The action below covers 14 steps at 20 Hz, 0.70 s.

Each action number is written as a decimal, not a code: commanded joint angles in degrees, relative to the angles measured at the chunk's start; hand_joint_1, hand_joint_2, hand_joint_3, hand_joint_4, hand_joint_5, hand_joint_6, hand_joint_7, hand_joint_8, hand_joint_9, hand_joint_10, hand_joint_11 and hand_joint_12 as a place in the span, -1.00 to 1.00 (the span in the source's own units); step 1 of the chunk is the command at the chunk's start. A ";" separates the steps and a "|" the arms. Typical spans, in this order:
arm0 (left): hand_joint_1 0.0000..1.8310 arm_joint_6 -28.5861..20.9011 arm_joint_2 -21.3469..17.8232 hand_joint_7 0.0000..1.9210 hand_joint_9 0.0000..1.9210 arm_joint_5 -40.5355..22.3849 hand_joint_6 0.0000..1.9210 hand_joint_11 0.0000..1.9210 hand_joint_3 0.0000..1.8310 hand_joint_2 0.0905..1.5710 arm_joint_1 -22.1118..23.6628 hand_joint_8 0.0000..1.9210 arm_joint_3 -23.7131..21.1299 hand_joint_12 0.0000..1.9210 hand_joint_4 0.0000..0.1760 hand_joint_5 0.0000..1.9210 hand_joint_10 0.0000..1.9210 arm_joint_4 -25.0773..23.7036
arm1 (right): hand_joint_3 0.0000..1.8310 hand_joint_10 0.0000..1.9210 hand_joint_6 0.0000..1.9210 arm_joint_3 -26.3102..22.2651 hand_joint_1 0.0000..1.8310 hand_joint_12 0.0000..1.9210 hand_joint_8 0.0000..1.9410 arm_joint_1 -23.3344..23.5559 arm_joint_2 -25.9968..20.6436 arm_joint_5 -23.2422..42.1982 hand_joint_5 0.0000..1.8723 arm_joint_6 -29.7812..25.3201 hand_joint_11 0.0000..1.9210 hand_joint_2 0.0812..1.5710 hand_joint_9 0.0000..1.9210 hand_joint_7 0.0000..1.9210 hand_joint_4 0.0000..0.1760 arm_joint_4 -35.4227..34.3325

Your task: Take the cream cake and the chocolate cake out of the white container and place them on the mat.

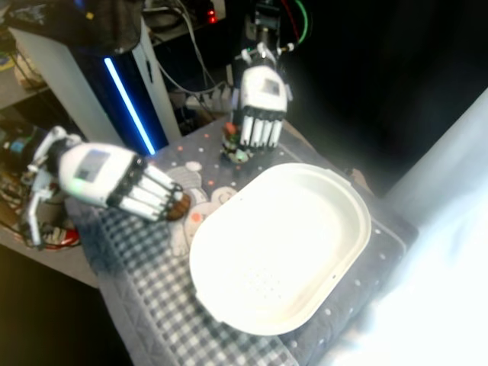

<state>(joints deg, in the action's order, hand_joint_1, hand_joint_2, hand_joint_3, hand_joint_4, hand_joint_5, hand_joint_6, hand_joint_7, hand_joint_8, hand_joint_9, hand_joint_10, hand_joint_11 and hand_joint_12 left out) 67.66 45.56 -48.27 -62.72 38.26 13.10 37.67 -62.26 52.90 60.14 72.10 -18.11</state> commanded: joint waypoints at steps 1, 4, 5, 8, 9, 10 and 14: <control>0.46 -0.79 0.44 -0.21 -0.24 -6.79 0.27 -0.31 -1.00 0.56 0.16 0.44 -0.20 0.62 -1.00 -0.35 0.67 -1.32 | -1.00 0.58 -0.26 -0.61 0.38 0.95 0.38 0.05 0.10 5.56 0.09 -0.26 -0.62 0.41 -0.37 -0.03 -1.00 1.72; 0.15 -0.80 0.53 -0.36 -0.54 -7.53 -0.21 -0.73 -1.00 0.41 -0.20 -0.12 -0.20 0.62 -1.00 -0.40 0.11 -0.80 | -1.00 0.35 -0.13 -0.94 0.25 0.76 0.07 -0.22 0.09 5.57 -0.19 -0.26 -0.72 0.31 -0.39 -0.21 -1.00 1.53; 0.09 -0.81 0.54 -0.37 -0.59 -7.86 -0.55 -0.79 -1.00 0.33 -0.39 -0.45 -0.18 0.60 -1.00 -0.35 0.06 -0.42 | -1.00 0.26 -0.21 -0.95 0.19 0.73 -0.03 -0.22 0.08 5.57 -0.28 -0.26 -0.78 0.26 -0.45 -0.29 -1.00 1.53; -0.22 -0.81 0.64 -0.60 -0.88 -8.90 -0.96 -1.00 -1.00 0.19 -0.89 -0.94 -0.11 0.56 -0.82 -0.47 -0.21 0.40 | -1.00 0.05 -0.60 -0.98 0.02 0.66 -0.29 -0.22 0.01 5.57 -0.43 -0.26 -0.98 0.12 -0.66 -0.49 -1.00 1.52; -0.24 -0.81 0.65 -0.67 -0.89 -9.42 -0.99 -1.00 -1.00 0.15 -1.02 -0.99 -0.07 0.47 -0.70 -0.53 -0.35 0.79 | -1.00 0.02 -0.64 -1.01 -0.01 0.61 -0.31 -0.22 -0.09 5.58 -0.44 -0.26 -1.00 0.09 -0.68 -0.51 -1.00 1.52; -0.25 -0.81 0.65 -0.72 -0.89 -9.88 -1.00 -1.00 -1.00 0.12 -1.11 -1.00 -0.04 0.37 -0.59 -0.58 -0.49 1.09 | -1.00 -0.05 -0.70 -1.06 -0.04 0.57 -0.34 -0.22 -0.26 5.65 -0.44 -0.26 -1.00 0.08 -0.68 -0.52 -1.00 1.51; -0.34 -1.80 -0.64 -0.84 -0.81 -13.48 -1.00 -1.00 -1.00 0.02 -2.48 -1.00 -0.20 -0.06 0.14 -0.80 -0.93 2.09 | -1.00 -0.02 -0.92 -1.73 -0.19 0.67 -0.55 -0.22 -1.79 7.79 -0.39 -0.26 -0.99 0.03 -0.72 -0.50 -1.00 1.78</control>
<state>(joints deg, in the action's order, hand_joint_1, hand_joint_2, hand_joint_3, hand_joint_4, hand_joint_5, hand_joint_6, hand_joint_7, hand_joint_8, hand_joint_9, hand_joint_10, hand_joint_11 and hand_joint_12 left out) 66.22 44.80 -54.41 -65.76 38.02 16.12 35.90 -62.83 50.78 60.75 71.96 -18.44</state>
